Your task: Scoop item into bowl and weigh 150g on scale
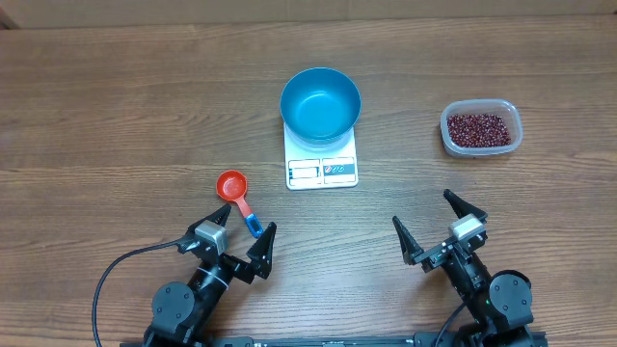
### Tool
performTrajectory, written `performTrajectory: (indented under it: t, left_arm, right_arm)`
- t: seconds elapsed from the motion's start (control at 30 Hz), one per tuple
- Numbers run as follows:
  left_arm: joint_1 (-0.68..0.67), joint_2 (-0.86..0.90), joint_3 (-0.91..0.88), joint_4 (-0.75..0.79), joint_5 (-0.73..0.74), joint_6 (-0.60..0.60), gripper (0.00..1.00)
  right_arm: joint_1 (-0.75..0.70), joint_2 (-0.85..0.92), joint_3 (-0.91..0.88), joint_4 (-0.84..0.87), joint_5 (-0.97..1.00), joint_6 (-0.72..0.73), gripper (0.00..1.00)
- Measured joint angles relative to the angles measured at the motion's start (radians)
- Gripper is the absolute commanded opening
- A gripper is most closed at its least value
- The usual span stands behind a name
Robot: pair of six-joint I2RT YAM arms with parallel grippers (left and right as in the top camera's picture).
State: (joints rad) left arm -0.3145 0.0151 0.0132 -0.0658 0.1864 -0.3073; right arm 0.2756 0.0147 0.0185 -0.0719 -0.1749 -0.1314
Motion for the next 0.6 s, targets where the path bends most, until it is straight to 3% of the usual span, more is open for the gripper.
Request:
performTrajectory:
  t: [0.6]
  left_arm:
    - [0.0,0.0,0.0,0.0,0.0,0.0,1.0]
  right_arm:
    - [0.0,0.0,0.0,0.0,0.0,0.0,1.0]
